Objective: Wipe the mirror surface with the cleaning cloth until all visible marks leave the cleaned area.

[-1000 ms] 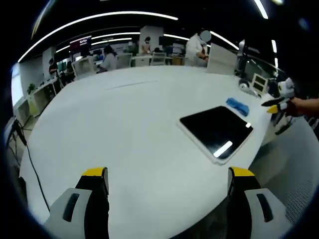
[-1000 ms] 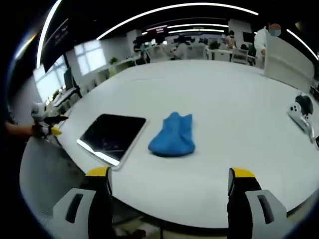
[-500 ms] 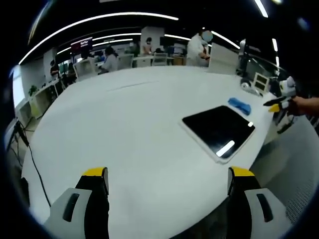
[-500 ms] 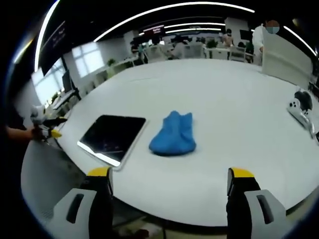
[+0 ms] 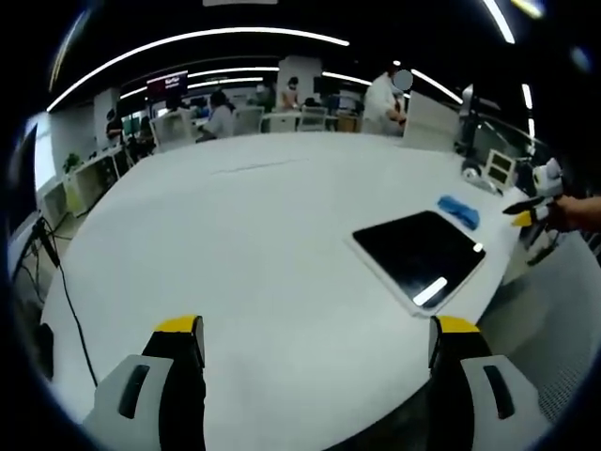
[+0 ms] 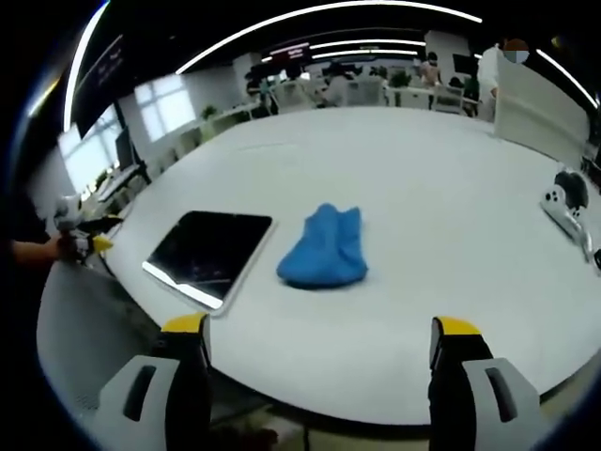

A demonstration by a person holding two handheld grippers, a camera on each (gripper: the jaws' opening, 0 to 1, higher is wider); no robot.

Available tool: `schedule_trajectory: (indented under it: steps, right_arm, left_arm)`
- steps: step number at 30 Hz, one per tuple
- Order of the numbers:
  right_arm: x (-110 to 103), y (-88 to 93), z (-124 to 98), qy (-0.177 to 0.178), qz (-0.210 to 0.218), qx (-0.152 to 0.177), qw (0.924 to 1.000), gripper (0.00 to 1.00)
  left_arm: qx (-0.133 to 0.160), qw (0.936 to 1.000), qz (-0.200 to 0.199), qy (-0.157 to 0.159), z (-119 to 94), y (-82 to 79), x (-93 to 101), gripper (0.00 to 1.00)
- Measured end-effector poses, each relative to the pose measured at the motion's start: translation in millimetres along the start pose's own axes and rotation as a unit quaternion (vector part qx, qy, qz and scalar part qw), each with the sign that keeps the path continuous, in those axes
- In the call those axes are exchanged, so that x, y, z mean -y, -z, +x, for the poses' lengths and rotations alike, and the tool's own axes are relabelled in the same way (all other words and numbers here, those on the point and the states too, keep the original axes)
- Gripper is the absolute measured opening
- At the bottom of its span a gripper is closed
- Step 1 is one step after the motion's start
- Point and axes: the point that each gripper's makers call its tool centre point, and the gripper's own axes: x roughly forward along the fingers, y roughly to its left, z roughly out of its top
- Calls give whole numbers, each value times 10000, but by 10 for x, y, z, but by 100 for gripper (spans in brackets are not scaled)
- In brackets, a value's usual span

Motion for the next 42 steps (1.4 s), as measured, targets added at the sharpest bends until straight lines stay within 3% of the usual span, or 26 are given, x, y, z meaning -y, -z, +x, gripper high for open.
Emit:
schedule_trajectory:
  steps: [3,5,15,16,19,20,21,25,31,35,42]
  right_arm:
    - [5,-9,-32,18,264,-144,9995,98]
    - [22,-96,-56,63,478,-60,9988,98]
    - [152,-513,-342,231,361,-386,9983,98]
    - [158,-536,-364,222,317,-454,9982,97]
    - [290,-500,-473,473,-281,-1069,9927,96]
    - [358,-560,-510,612,-629,-1156,9894,96]
    - [377,-618,-530,666,-639,-1150,9891,96]
    - [310,-949,-590,452,-464,-936,9935,96]
    - [300,-1319,-613,373,-361,-913,9945,93]
    - [222,-1463,-600,287,-386,-996,9939,98]
    - [76,-1533,-457,33,-600,-1231,9906,96]
  left_arm:
    - [-23,10000,20,5,-4,2,23,100]
    - [10,10000,23,-37,-15,-10,9,100]
    - [-34,9999,106,44,7,-15,26,99]
    - [-34,9999,96,55,7,-13,30,99]
    - [-25,10000,65,40,5,-9,16,99]
    - [-23,10000,67,38,4,-9,13,99]
    - [-18,10000,68,44,4,-10,14,99]
    - [-33,9999,80,52,4,-3,9,99]
    - [-51,9999,90,63,0,9,17,100]
    - [9,10000,22,44,-14,-6,18,100]
    - [11,10000,-46,-2,-16,1,-8,100]
